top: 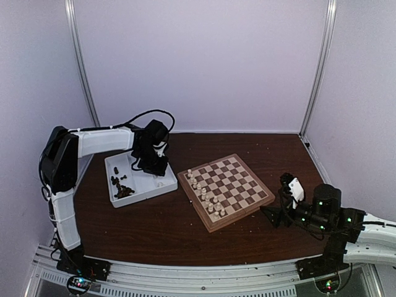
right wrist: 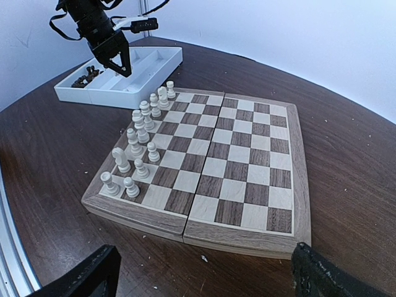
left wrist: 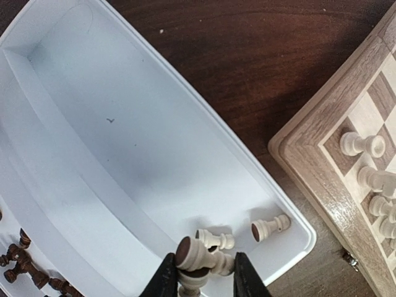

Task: Set up the chess pieces on the board
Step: Pick up the chess piece from the storage box.

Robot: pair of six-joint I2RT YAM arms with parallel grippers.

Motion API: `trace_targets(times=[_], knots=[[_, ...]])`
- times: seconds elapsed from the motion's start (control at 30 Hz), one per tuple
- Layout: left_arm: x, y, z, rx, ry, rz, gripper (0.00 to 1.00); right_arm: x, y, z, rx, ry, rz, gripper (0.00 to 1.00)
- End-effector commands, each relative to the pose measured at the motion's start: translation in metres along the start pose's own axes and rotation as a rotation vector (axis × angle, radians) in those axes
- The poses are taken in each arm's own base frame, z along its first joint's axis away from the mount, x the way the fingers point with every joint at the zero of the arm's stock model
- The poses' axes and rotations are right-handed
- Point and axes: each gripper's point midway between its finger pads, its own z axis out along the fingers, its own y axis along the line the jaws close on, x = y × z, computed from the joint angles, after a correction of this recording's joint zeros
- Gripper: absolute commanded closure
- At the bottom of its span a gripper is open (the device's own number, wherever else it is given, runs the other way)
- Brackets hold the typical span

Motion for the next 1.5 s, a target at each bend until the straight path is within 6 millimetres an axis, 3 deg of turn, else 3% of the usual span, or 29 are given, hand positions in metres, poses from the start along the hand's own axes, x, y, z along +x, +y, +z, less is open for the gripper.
trace_targets(times=[0.0,0.23,0.8,1.0,1.23,1.47], knots=[[-0.018,-0.001,-0.019,0.024,-0.085,-0.034,0.82,-0.006,0.002,0.0,-0.009,-0.021,-0.001,0.02],[-0.016,-0.009,-0.027,0.078,-0.085,-0.051,0.82,-0.004,0.005,0.002,-0.024,-0.012,-0.008,0.02],[-0.006,-0.015,-0.023,0.123,-0.073,-0.09,0.81,-0.004,0.009,0.006,-0.043,0.003,-0.014,0.02],[-0.004,-0.019,-0.021,0.146,-0.054,-0.141,0.81,-0.026,0.025,0.014,-0.117,0.008,-0.01,0.02],[-0.005,-0.024,-0.022,0.179,-0.04,-0.155,0.81,-0.055,0.05,0.043,-0.207,0.032,-0.016,0.02],[-0.007,-0.057,-0.036,0.374,-0.021,-0.189,0.81,-0.085,0.082,0.075,-0.266,0.044,-0.067,0.03]])
